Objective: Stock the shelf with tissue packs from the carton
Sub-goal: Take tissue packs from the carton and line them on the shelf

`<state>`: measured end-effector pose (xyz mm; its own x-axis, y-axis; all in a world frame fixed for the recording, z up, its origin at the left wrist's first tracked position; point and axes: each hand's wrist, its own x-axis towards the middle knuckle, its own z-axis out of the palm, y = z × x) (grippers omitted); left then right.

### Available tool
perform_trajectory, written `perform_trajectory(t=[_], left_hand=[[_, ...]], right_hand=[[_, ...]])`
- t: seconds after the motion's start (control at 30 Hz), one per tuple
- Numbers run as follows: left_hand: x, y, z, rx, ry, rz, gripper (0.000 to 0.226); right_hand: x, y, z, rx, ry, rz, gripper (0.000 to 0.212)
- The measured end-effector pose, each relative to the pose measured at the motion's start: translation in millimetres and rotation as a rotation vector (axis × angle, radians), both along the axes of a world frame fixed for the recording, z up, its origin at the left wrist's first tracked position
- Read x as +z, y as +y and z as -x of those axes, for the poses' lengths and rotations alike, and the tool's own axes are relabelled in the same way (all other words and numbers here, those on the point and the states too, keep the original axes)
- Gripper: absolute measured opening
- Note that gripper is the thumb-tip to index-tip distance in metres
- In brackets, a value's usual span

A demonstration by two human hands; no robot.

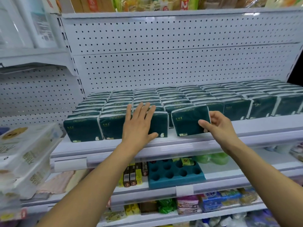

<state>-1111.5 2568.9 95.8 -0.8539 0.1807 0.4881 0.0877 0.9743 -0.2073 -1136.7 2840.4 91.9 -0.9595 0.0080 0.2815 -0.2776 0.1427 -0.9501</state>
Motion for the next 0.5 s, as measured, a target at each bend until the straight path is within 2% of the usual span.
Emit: perform_trajectory(t=[0.07, 0.13, 0.23, 0.37, 0.5], left_hand=[[-2, 1, 3, 0.043, 0.003, 0.014, 0.091], [-6, 1, 6, 0.039, 0.040, -0.025, 0.085], [-10, 2, 10, 0.025, 0.074, -0.078, 0.077], [-16, 0, 17, 0.029, 0.145, -0.041, 0.079], [-18, 0, 18, 0.032, 0.168, -0.039, 0.079]], right_hand=[[-5, -3, 7, -0.025, 0.025, -0.076, 0.020], [-7, -7, 12, -0.077, 0.076, -0.243, 0.013], [-9, -12, 20, -0.138, 0.097, -0.410, 0.031], [-13, -19, 31, -0.183, 0.053, -0.412, 0.026], [-14, -23, 33, -0.180, 0.026, -0.359, 0.034]])
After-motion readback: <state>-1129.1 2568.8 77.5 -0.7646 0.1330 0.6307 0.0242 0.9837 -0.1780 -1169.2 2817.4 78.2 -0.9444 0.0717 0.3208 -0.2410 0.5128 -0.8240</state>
